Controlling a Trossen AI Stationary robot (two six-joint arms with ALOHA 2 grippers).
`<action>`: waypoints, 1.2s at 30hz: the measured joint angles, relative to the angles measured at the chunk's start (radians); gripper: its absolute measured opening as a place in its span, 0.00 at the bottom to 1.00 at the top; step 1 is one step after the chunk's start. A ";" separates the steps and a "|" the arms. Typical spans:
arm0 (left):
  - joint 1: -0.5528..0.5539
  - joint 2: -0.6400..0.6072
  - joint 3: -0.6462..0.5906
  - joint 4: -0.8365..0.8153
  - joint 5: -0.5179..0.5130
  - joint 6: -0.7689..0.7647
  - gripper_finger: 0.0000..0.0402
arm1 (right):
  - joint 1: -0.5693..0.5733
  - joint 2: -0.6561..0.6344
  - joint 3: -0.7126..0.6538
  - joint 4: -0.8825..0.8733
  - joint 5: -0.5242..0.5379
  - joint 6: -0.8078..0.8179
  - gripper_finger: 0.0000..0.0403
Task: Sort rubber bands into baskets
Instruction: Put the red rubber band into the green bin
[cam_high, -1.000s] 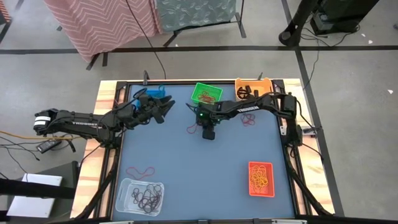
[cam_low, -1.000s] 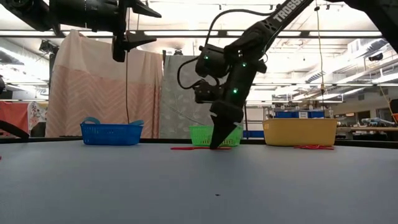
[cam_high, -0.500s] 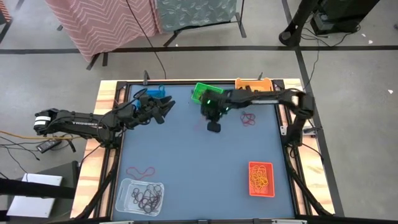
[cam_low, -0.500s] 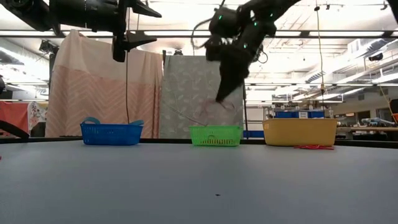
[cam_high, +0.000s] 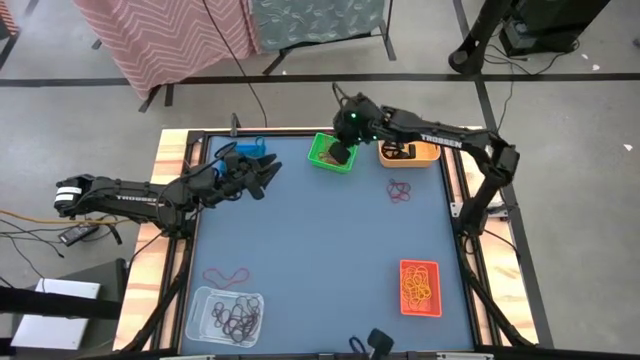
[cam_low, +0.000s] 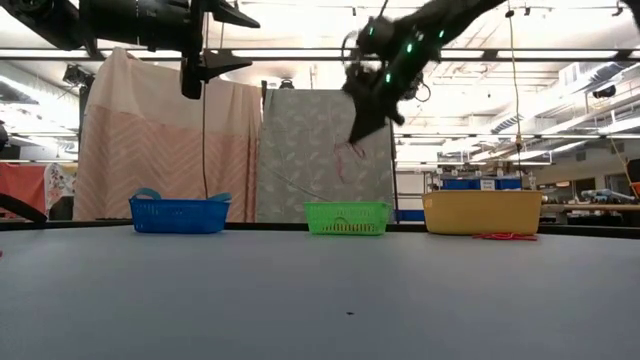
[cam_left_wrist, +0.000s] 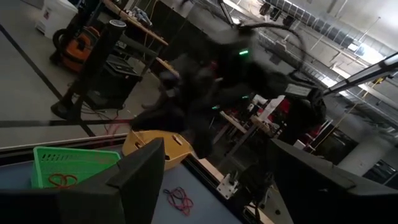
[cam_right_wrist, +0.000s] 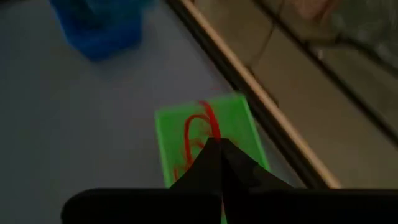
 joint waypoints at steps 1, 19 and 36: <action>0.000 0.000 0.000 0.000 0.000 -0.001 0.71 | -0.008 0.020 -0.001 -0.007 -0.003 0.002 0.00; 0.000 0.000 0.000 0.000 0.001 -0.021 0.71 | -0.037 0.174 -0.004 -0.056 0.004 0.083 0.13; 0.000 0.000 0.000 0.000 0.001 0.005 0.71 | -0.039 -0.041 -0.051 -0.419 -0.166 0.103 0.69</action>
